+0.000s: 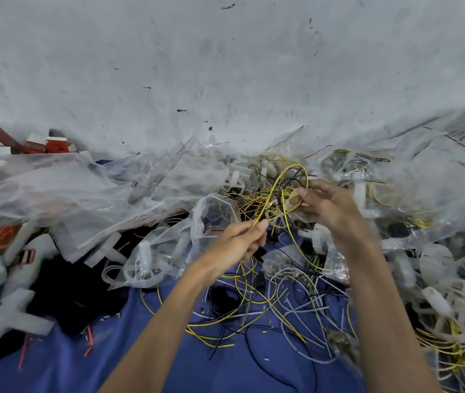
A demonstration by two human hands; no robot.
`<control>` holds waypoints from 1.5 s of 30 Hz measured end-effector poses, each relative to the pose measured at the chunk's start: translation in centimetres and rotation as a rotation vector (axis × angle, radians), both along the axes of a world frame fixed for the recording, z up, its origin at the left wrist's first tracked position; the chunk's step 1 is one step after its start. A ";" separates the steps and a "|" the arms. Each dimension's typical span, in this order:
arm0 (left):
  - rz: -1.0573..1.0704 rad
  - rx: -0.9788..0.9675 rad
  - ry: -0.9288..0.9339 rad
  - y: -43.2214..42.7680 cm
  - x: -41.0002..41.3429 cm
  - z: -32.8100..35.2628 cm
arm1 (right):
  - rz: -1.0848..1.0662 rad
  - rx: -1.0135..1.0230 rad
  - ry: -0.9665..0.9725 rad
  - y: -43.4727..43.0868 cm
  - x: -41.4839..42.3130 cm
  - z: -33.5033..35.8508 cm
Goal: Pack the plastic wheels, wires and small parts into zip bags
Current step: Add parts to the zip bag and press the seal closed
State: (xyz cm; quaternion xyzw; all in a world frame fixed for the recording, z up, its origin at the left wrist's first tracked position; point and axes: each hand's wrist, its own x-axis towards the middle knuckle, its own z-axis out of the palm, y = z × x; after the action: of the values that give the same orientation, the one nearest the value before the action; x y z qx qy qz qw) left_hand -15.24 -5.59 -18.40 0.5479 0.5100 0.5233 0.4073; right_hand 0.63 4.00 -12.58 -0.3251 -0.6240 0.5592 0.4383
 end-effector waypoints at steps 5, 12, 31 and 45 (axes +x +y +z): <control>0.135 0.151 -0.250 0.1 -0.1 0.1 | 0.156 0.012 -0.187 0.5 1.6 -0.8; 0.267 -0.106 0.377 -0.2 0.0 0.7 | -0.068 0.020 -0.142 1.9 2.8 -1.6; 0.651 -0.260 1.125 -4.2 -5.2 4.5 | 0.057 0.109 -0.141 -1.2 -0.7 0.3; 0.393 0.068 0.885 -5.2 -4.6 5.9 | 0.209 0.483 -1.123 -5.2 -8.5 -3.0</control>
State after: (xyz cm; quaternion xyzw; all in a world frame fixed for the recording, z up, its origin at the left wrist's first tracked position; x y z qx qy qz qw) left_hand -19.88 -10.75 -12.48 0.6241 0.7107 0.3236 0.0265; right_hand -7.85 -1.20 -15.58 -0.3985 -0.8970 0.1857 0.0469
